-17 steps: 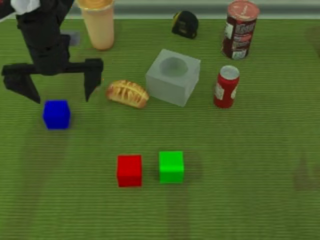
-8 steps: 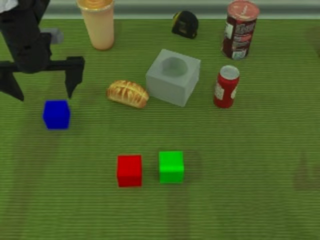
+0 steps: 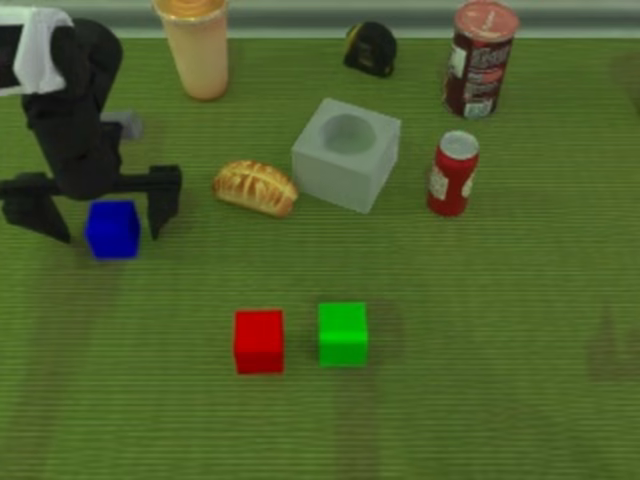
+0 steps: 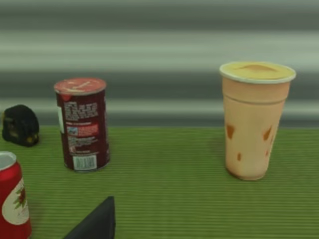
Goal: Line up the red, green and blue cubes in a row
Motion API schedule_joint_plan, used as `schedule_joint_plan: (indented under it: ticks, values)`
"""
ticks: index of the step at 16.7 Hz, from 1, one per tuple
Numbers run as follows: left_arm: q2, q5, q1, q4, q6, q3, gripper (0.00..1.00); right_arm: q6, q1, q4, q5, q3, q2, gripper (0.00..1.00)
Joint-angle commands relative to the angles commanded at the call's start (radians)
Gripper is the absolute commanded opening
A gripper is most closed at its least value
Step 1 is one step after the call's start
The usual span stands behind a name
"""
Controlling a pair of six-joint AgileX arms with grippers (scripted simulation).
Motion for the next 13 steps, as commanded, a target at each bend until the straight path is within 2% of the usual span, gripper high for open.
schedule_joint_plan:
  ticks: [4, 13]
  values:
    - [0.004, 0.0, 0.0, 0.009, 0.0, -0.007, 1.0, 0.0, 0.0, 0.0, 0.0, 0.0, 0.0, 1.0]
    - [0.004, 0.0, 0.0, 0.009, 0.0, -0.007, 0.32, 0.0, 0.0, 0.0, 0.0, 0.0, 0.0, 1.0]
